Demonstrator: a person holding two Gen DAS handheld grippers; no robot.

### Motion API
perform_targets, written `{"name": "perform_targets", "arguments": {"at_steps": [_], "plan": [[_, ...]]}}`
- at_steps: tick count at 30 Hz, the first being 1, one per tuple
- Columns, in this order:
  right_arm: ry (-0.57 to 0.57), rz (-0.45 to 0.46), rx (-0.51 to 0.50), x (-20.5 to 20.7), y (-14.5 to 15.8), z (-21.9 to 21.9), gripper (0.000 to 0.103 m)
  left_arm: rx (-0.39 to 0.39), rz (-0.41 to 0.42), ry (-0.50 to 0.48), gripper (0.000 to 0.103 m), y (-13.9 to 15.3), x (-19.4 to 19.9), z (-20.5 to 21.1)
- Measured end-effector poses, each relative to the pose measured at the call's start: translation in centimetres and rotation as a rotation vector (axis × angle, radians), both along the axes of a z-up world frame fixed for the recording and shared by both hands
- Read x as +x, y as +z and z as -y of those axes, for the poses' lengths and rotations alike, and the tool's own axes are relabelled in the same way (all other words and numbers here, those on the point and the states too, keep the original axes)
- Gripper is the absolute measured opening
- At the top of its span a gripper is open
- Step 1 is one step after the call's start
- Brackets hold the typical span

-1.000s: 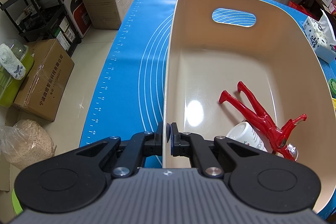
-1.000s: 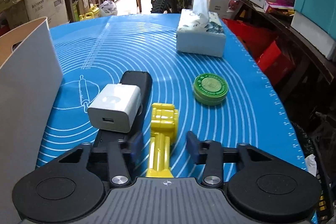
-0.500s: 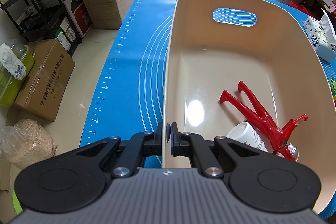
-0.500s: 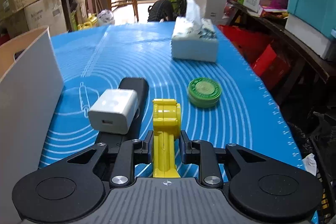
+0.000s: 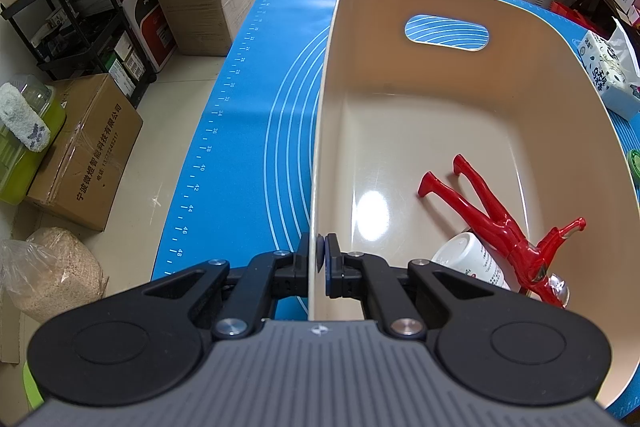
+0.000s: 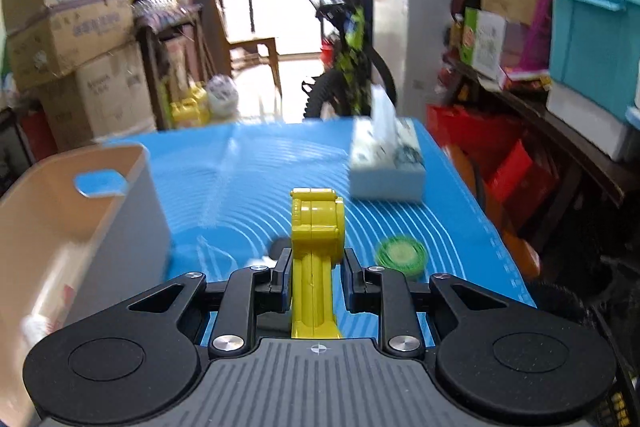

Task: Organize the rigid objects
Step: 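Lift the yellow toy with the right tool and lower it into the bin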

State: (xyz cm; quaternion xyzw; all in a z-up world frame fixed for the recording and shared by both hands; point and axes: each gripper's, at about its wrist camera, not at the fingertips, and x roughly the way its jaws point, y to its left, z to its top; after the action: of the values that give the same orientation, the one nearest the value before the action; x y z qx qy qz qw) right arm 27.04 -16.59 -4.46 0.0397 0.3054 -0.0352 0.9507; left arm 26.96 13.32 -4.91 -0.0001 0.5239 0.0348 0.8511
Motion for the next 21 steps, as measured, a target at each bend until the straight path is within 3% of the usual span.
{"name": "perform_targets", "arguments": {"at_steps": [12, 21], "plan": [[0.173, 0.086, 0.043, 0.8, 4.5, -6.2, 0.033, 0.000, 0.000, 0.000, 0.006, 0.0, 0.0, 0.0], [0.323, 0.030, 0.093, 1.4, 5.0, -12.2, 0.033, 0.000, 0.000, 0.000, 0.006, 0.0, 0.0, 0.1]]}}
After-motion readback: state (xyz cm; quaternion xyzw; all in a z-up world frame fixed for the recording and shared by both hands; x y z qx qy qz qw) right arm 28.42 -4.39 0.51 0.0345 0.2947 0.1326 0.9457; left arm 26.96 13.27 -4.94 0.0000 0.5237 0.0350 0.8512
